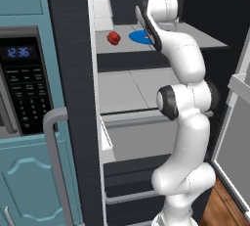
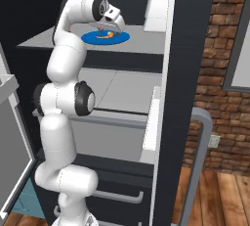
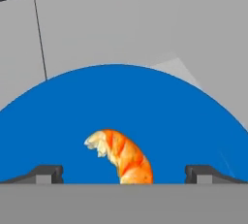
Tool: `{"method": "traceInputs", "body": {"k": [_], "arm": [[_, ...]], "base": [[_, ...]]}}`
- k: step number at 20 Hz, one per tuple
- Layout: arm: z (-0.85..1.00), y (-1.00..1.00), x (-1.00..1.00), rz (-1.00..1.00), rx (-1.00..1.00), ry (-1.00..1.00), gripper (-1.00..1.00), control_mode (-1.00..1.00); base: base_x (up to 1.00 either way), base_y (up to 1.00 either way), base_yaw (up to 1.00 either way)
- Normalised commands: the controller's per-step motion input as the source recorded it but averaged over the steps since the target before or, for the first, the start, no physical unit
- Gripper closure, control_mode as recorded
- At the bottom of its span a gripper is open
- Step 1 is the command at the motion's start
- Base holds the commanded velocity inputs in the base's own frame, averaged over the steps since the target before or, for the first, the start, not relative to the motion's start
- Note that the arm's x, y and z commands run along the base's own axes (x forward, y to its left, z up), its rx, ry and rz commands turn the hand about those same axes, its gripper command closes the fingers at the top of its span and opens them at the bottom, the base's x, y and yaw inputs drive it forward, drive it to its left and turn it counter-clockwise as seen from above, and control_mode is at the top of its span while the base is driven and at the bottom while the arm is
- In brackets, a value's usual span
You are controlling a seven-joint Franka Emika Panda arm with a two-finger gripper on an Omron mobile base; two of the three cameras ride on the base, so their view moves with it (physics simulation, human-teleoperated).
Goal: Retrieve the shrimp from the fridge and place it on the cutting board.
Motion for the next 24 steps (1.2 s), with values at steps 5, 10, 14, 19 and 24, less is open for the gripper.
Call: {"method": "traceInputs", "body": {"k": [5,10,14,19,24], "arm": [[-0.14,0.00,0.04,0.00,0.00,0.00,-1.00,-1.00],[-0.11,0.00,0.00,0.00,0.00,0.00,-1.00,-1.00],[-0.17,0.00,0.01,0.00,0.00,0.00,-1.00,-1.00],[-0.40,0.00,0.13,0.00,-0.02,0.00,-1.00,-1.00],[-0.35,0.00,0.21,0.00,-0.01,0.00,-1.00,-1.00]], "base": [[0.00,0.00,0.00],[0.00,0.00,0.00],[0.00,0.00,0.00],[0.00,0.00,0.00],[0.00,0.00,0.00]]}}
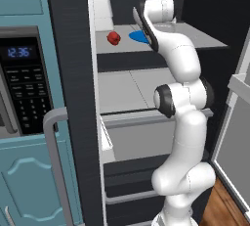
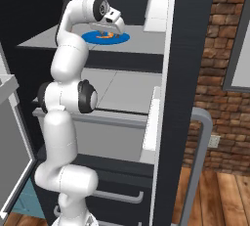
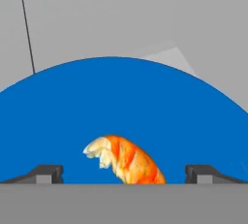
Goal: Retrieve the shrimp from the fridge and place it on the cutting board.
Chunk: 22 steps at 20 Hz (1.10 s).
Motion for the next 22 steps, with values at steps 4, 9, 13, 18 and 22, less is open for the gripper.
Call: {"method": "traceInputs", "body": {"k": [4,9,13,18,22], "arm": [[-0.30,0.00,0.08,0.00,0.00,0.00,1.00,-1.00],[-0.04,0.00,0.00,0.00,0.00,0.00,1.00,-1.00],[0.00,0.00,0.00,0.00,0.00,0.00,1.00,-1.00],[0.00,0.00,0.00,0.00,0.00,0.00,1.00,-1.00],[0.01,0.00,-0.06,0.00,0.00,-0.01,1.00,-1.00]], "base": [[0.00,0.00,0.00],[0.00,0.00,0.00],[0.00,0.00,0.00],[0.00,0.00,0.00],[0.00,0.00,0.00]]}}
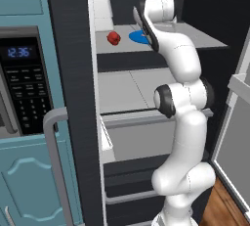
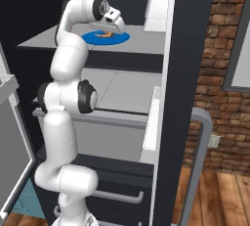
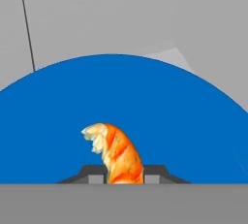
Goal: Retrieve the shrimp from the fridge and place it on the cutting board.
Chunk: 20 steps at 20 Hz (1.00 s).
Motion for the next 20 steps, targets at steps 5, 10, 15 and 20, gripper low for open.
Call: {"method": "traceInputs", "body": {"k": [5,10,15,20], "arm": [[0.39,0.00,-0.36,0.00,0.00,-0.11,1.00,-1.00],[0.34,0.00,-0.48,0.00,0.00,-0.12,1.00,-1.00],[0.00,0.07,-0.59,0.00,-0.05,-0.17,1.00,-1.00],[-0.03,0.14,-0.59,0.04,-0.12,-0.29,1.00,-1.00]], "base": [[0.00,0.00,0.00],[0.00,0.00,0.00],[0.00,0.00,0.00],[0.00,0.00,0.00]]}}
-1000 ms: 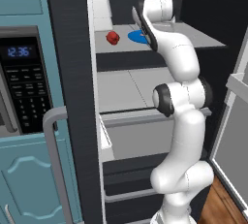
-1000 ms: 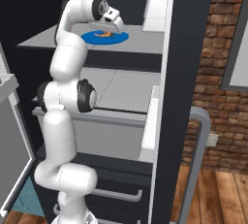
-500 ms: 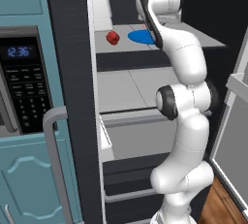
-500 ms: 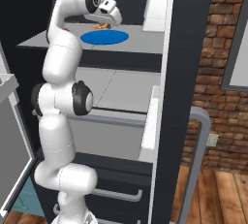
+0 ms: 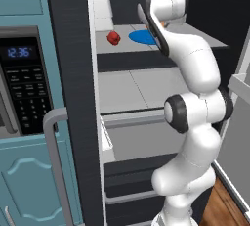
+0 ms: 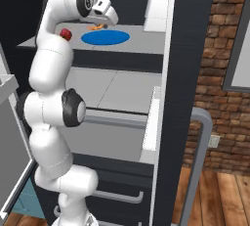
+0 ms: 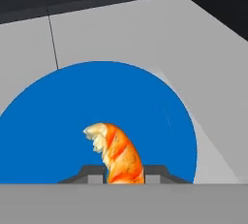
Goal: Retrieve the shrimp from the fridge and place it on the cutting board.
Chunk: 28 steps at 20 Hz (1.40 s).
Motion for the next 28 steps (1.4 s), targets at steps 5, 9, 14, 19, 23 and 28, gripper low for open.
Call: {"method": "traceInputs", "body": {"k": [5,9,14,19,23,28], "arm": [[-0.17,0.16,-0.54,0.08,-0.16,-0.36,1.00,-1.00],[0.00,0.06,-0.80,0.05,-0.07,-0.25,1.00,-1.00],[0.09,0.00,-0.99,0.01,-0.01,-0.17,1.00,-1.00],[0.29,0.00,-1.00,0.01,0.00,-0.18,1.00,-1.00],[0.38,0.00,-1.00,0.01,-0.02,-0.21,1.00,-1.00],[0.34,0.00,-1.00,0.00,0.00,-0.22,1.00,-1.00]], "base": [[0.00,0.00,0.00],[0.00,0.00,0.00],[0.00,0.00,0.00],[0.00,0.00,0.00],[0.00,0.00,0.00],[0.00,0.00,0.00]]}}
